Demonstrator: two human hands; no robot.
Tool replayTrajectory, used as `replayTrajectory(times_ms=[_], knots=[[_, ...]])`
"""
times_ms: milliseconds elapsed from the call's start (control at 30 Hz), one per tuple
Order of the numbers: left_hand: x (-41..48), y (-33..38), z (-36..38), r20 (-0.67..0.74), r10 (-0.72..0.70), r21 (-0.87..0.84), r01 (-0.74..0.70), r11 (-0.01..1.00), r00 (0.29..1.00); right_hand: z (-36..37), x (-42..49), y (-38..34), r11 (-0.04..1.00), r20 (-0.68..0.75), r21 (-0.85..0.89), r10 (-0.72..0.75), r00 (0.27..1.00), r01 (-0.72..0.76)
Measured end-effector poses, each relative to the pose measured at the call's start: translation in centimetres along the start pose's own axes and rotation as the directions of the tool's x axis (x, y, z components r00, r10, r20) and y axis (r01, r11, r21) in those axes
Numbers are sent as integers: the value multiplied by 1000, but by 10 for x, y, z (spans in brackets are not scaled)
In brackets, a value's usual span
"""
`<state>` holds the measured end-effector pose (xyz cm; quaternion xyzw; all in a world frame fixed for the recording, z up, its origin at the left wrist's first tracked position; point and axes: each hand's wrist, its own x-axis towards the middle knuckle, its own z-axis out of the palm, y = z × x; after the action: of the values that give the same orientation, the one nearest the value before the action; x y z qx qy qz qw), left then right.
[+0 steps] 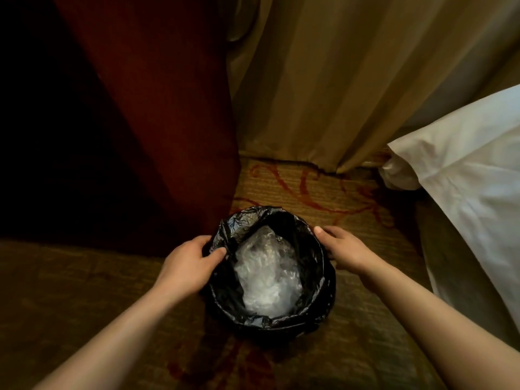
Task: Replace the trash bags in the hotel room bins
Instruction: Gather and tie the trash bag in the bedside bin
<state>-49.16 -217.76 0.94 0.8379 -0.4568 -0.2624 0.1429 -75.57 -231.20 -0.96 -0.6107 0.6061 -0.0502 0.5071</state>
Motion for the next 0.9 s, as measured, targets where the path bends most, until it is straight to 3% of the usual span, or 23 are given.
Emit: replayTrajectory(times_ms=[167,400,467,567,633,700,800,900], knots=[[-4,-3,-4,-171,-20,-14,18,1000,985,-2,5,-2,991,-55,131,-11,998,18],[-2,-4,-7,-258,-95,-150,57,987,961,-6,0,-3,984,-138,170,-26,990,50],[-1,-3,-8,-218,-157,-329,79,941,963,-8,-3,-6,974,-141,217,-26,990,57],[-6,0,-10,-15,-219,-619,163,768,976,-14,-11,-15,934,-111,345,-57,992,92],[-6,0,-17,166,-200,-726,256,638,966,-20,-17,-21,895,-58,428,-109,992,124],[-4,-2,-24,293,-152,-753,326,572,944,-26,-22,-24,872,-7,470,-146,989,132],[0,-8,-33,323,-121,-732,328,597,939,-32,-24,-27,842,34,519,-191,981,146],[-2,-4,-39,245,-130,-691,267,672,961,-33,-25,-31,821,-39,530,-225,973,211]])
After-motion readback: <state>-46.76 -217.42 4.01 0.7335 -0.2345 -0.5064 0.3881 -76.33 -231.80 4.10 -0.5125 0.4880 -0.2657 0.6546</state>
